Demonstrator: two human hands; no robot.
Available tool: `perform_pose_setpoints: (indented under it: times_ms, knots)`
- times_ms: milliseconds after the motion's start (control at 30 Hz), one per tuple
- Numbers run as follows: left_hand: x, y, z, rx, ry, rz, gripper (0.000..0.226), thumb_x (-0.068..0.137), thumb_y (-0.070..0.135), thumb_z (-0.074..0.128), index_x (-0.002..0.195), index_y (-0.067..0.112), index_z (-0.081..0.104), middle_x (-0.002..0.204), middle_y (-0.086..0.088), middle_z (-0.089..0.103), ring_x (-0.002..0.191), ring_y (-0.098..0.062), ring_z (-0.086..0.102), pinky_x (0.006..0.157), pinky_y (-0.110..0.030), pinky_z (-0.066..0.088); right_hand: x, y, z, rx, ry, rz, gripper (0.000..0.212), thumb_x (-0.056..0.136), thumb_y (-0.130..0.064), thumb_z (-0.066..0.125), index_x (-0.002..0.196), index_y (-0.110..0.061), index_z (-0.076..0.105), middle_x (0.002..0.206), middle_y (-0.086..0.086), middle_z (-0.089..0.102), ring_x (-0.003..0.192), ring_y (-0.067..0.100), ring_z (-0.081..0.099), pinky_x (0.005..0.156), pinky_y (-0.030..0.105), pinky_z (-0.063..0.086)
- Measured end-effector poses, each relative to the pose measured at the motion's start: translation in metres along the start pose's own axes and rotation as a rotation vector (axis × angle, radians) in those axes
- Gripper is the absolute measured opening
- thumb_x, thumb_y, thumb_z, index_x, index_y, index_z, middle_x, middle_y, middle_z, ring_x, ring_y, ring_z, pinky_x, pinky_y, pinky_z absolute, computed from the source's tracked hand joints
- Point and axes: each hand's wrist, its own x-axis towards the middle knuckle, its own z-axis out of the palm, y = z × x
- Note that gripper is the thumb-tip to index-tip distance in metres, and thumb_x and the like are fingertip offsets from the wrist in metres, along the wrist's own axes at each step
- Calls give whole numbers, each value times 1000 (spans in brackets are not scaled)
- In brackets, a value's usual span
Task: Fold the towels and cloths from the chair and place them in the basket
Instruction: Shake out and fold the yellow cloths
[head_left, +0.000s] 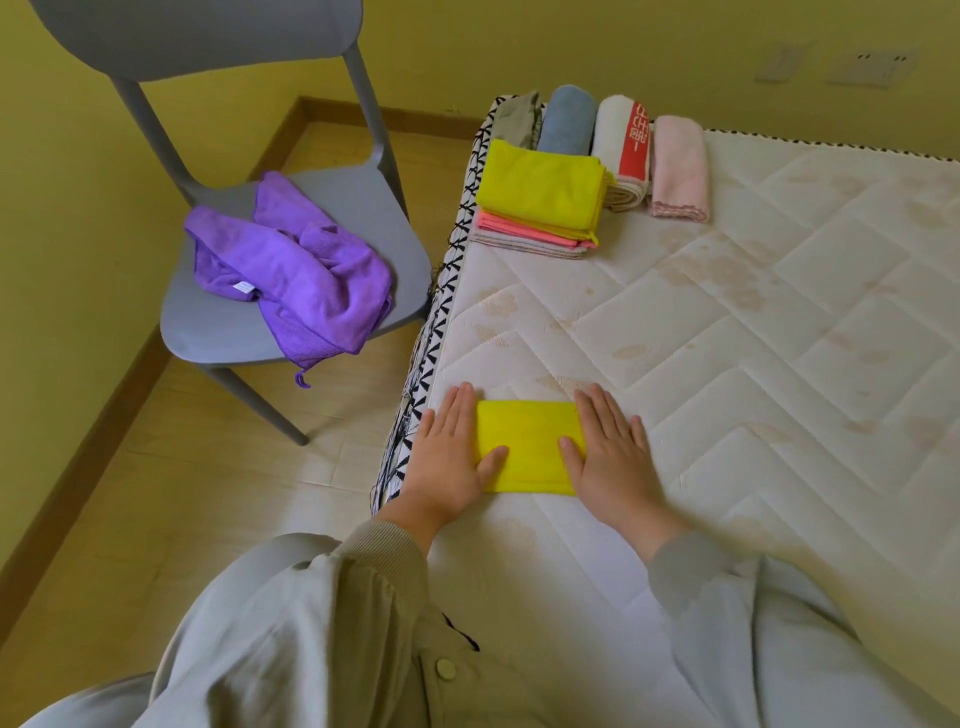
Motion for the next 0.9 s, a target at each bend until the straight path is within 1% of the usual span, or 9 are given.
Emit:
perform_pose_setpoints:
  times_ms: [100,200,300,400,500,600,733,833,900]
  knots:
    - [5,-1,-5,-464,144,-133,63,90,39,38,146,11,32,147,-4,41,136,-21,36,115,-37,24,7,6,-6,223,-72,25,65,97,-52,27,152,-26,6,159,-11,2,145,2,-4,117,35,-4]
    - [12,2,-16,-880,216,-340,42,96,7,40,138,8,45,132,-7,56,126,-20,49,109,-28,33,11,10,-11,292,-155,17,68,97,-49,38,152,-28,5,158,-15,-3,144,0,-7,117,35,-7]
    - [16,1,-29,-783,173,-335,41,91,-5,47,130,8,54,120,-5,63,110,-11,54,93,-14,36,12,12,-11,238,-212,-2,72,95,-54,35,152,-29,-3,157,-16,-14,143,1,-14,117,36,-10]
    - [22,-1,-36,-674,95,-263,42,87,-1,57,126,13,59,111,5,64,105,-6,55,91,-14,39,13,12,-10,190,-236,-4,74,95,-56,32,151,-29,-8,157,-14,-19,143,3,-18,117,38,-11]
    - [31,-3,-39,-526,68,-189,38,83,0,62,119,13,66,114,0,67,106,-9,58,86,-4,35,13,10,-9,163,-238,0,74,95,-56,30,151,-29,-9,156,-12,-20,143,5,-19,117,39,-11]
    - [36,-2,-39,-444,57,-153,36,82,2,66,116,12,67,115,-3,66,96,-5,57,74,6,34,13,9,-8,134,-235,7,74,95,-57,29,151,-29,-10,156,-12,-21,143,5,-20,117,38,-11]
    - [41,3,-37,-425,81,-203,30,84,2,63,110,15,70,107,-1,70,87,-7,58,71,-2,39,13,9,-7,111,-229,12,73,95,-58,27,150,-29,-11,156,-11,-22,143,5,-21,117,39,-11]
    - [42,1,-35,-377,66,-176,32,85,0,60,111,16,70,109,-1,70,96,-15,63,83,-17,44,12,9,-6,100,-230,12,73,95,-58,26,150,-29,-12,156,-11,-22,142,6,-21,117,38,-11]
    - [41,-1,-34,-325,59,-127,33,84,-1,57,110,15,71,109,-2,70,99,-17,62,84,-19,43,12,9,-6,95,-224,12,73,95,-58,26,150,-29,-11,156,-11,-22,143,6,-21,117,39,-11]
